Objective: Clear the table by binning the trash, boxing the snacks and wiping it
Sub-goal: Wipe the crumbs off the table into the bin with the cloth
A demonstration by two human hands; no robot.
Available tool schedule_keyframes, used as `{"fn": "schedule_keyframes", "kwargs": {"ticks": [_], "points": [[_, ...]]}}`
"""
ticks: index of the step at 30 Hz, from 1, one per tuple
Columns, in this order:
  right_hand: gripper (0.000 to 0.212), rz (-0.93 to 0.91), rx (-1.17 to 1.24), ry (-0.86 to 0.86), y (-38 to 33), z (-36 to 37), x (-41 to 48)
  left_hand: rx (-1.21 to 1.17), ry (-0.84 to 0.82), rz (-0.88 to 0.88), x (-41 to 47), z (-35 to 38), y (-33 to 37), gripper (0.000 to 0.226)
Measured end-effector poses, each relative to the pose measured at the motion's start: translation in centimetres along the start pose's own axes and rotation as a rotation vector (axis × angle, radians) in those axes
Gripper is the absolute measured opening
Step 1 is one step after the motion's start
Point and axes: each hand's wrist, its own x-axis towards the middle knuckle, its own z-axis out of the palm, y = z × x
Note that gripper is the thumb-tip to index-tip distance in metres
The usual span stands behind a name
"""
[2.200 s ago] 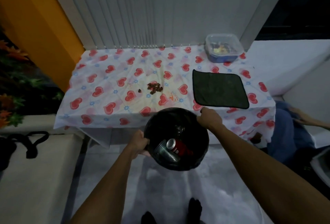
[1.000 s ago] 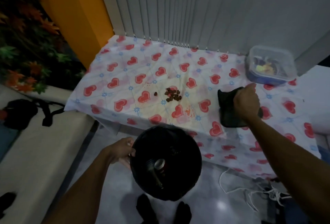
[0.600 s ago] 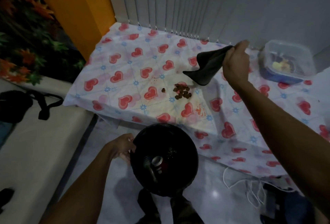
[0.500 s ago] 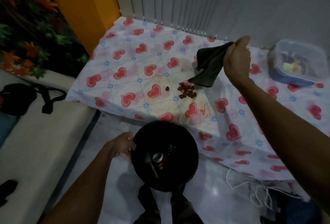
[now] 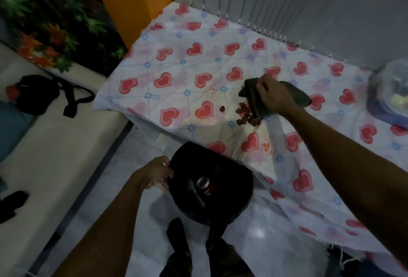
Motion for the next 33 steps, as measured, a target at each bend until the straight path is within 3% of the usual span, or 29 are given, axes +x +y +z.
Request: {"fn": "schedule_keyframes", "kwargs": {"ticks": [2, 5, 7, 11, 15, 27, 33], "points": [[0.034, 0.036, -0.138, -0.072, 1.3, 1.8, 0.4, 0.004, 0.008, -0.002, 0.3, 0.1, -0.1, 0.025], [0.065, 0.073, -0.374, 0.021, 2.8, 3.9, 1.5, 0.018, 0.007, -0.01, 0.8, 0.2, -0.2, 0.022], [0.07, 0.048, -0.395, 0.071, 2.9, 4.6, 2.0, 0.023, 0.007, -0.014, 1.0, 0.3, -0.4, 0.021], [0.061, 0.094, -0.361, 0.019, 3.3, 6.2, 2.2, 0.034, 0.011, -0.014, 1.4, 1.0, -0.8, 0.022], [0.047, 0.11, -0.289, 0.085, 2.7, 7.3, 1.8, 0.032, 0.017, -0.013, 1.5, 1.4, -1.0, 0.023], [0.034, -0.077, -0.286, 0.169, 1.3, 9.5, -3.7, 0.028, 0.016, -0.01, 1.6, 1.3, -0.3, 0.022], [0.032, -0.163, -0.325, 0.295, 0.1, 11.9, -7.8, 0.036, 0.011, 0.01, 1.0, 1.8, -0.1, 0.024]]}}
